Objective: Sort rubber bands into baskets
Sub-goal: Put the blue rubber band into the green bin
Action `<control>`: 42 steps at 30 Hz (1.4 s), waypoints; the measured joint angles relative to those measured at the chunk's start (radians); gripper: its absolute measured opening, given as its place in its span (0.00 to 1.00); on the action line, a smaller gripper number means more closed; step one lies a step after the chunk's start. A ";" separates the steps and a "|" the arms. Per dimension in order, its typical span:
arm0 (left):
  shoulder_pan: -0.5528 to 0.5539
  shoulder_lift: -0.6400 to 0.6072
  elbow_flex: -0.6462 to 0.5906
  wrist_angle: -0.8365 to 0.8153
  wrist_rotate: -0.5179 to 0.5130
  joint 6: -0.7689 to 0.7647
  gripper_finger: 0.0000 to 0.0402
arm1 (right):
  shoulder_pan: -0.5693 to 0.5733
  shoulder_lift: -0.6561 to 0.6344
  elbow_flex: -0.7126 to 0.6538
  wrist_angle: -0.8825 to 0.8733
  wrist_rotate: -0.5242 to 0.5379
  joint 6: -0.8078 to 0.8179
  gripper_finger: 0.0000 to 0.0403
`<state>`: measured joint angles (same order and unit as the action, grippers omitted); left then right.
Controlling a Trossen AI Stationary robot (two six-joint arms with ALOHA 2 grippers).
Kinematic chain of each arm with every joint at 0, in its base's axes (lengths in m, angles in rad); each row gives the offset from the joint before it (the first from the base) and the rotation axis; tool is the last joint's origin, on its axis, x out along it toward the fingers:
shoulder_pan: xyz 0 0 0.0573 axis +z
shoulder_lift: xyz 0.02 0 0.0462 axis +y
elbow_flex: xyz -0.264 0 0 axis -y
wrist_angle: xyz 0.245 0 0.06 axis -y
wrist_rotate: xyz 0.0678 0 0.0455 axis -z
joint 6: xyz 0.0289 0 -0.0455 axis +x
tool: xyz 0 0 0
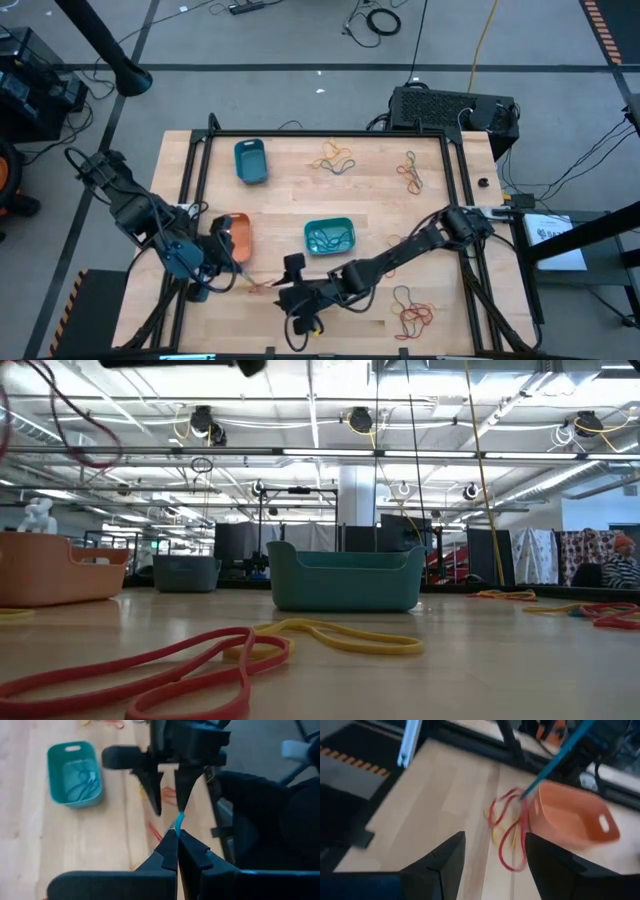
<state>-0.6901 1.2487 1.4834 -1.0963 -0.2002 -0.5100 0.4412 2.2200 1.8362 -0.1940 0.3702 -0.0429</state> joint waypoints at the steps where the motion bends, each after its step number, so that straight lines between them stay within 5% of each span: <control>1: -0.002 0.001 0.000 0.014 0.005 0.005 0.00 | -0.001 0.004 0.000 0.019 -0.001 -0.018 0.49; 15: -0.013 0.012 0.000 0.110 0.017 0.055 0.00 | -0.062 0.072 -0.001 0.196 -0.013 -0.062 0.49; 20: -0.013 0.023 0.000 0.119 0.017 0.071 0.00 | -0.069 0.083 0.000 0.245 -0.149 -0.060 0.49; 26: -0.013 0.050 0.000 0.119 0.019 0.082 0.00 | -0.069 0.103 -0.001 0.269 -0.163 -0.079 0.48; 30: -0.013 0.058 0.000 0.118 0.051 0.102 0.00 | -0.071 0.103 -0.001 0.240 -0.159 -0.072 0.36; 35: -0.013 0.058 0.000 0.103 0.055 0.101 0.00 | -0.071 0.103 -0.001 0.167 -0.157 -0.086 0.05; 42: -0.013 0.058 0.000 -0.053 0.071 0.044 0.00 | -0.068 0.092 -0.001 0.079 -0.062 -0.049 0.01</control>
<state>-0.7029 1.3071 1.4834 -1.1488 -0.1289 -0.4660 0.3733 2.3116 1.8355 -0.1149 0.3085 -0.0915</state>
